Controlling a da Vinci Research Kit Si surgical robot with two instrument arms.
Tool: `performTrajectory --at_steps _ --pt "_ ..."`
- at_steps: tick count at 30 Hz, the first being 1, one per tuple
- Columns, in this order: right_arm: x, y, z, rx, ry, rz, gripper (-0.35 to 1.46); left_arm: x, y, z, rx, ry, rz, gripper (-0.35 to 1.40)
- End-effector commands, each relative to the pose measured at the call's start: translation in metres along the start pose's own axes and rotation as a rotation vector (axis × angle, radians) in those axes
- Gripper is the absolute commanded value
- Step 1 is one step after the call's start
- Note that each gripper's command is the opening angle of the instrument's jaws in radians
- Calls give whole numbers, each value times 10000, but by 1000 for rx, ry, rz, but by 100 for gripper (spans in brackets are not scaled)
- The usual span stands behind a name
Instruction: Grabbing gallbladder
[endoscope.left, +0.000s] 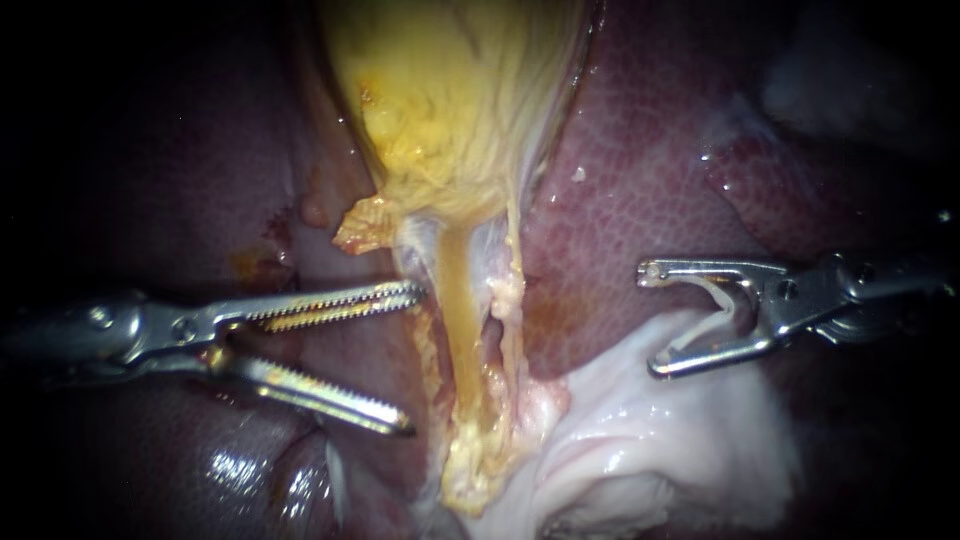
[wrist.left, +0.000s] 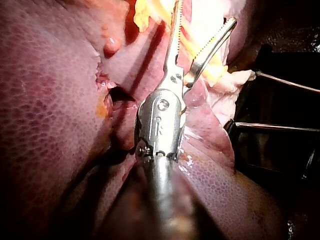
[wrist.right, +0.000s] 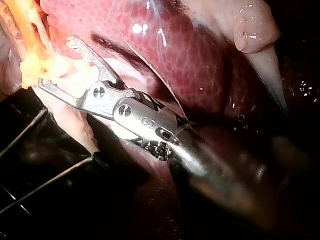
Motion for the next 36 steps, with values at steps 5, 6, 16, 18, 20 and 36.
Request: performTrajectory --at_steps 5,6,16,18,20,36 --pt "0 0 0 0 0 6 60 -3 -2 -9 2 0 -1 69" --pt "0 0 0 0 0 6 60 -5 -2 -12 -1 1 -2 69" --pt "0 0 0 0 0 6 60 -35 22 -67 -62 -7 -27 67" --pt "0 1 0 -1 0 7 60 -42 32 -77 -80 -11 -35 67" --pt "0 1 1 -1 0 7 60 -47 40 -82 -90 -15 -34 67" --pt "0 1 1 -1 0 7 60 -20 81 -46 -113 -17 -26 59"
